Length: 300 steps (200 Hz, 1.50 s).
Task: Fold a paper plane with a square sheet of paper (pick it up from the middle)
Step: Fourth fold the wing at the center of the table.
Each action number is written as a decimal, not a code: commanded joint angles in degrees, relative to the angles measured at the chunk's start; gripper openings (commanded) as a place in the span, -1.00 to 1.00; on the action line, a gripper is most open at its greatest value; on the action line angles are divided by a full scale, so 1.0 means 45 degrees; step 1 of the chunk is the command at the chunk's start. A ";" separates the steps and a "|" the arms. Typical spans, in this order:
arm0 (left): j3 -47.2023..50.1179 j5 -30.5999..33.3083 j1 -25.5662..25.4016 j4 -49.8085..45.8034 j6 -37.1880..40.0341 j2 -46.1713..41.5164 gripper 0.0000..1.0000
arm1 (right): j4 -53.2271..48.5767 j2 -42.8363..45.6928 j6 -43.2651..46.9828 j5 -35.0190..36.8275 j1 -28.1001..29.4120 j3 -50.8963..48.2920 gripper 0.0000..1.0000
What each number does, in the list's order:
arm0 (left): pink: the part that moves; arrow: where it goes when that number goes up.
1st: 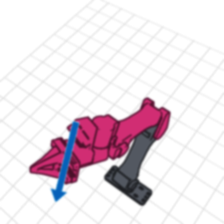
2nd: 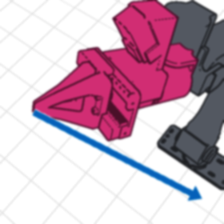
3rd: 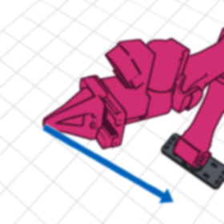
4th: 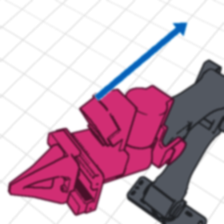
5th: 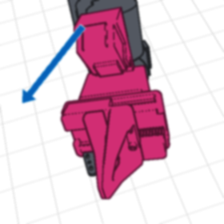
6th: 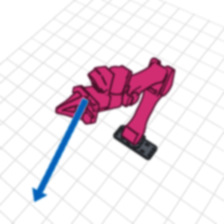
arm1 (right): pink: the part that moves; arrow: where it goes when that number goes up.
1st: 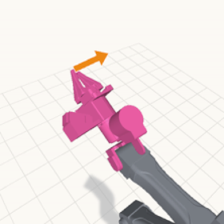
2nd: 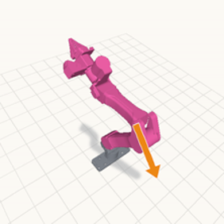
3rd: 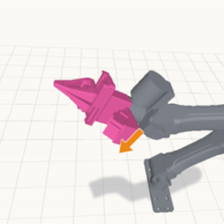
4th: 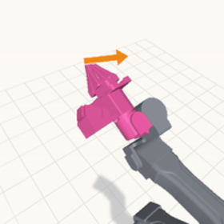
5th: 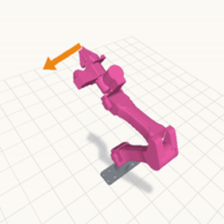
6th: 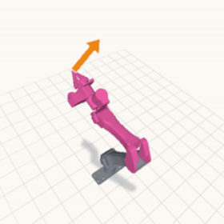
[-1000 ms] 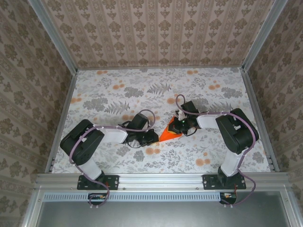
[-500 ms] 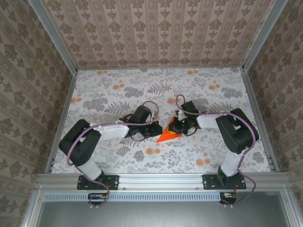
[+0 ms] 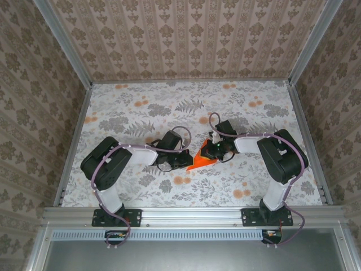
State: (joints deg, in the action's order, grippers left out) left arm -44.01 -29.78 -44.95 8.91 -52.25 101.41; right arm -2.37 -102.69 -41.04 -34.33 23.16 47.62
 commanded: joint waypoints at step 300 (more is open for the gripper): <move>0.0702 0.0349 0.0145 -0.1120 0.0156 -0.0035 -1.00 | 0.0474 0.1801 0.0334 0.0037 -0.1193 -0.0501 -0.87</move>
State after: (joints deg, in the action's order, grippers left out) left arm -42.02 -29.76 -44.75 11.29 -52.27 100.60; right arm -2.59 -96.01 -36.45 -33.76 12.23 47.42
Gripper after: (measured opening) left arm 0.047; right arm 0.065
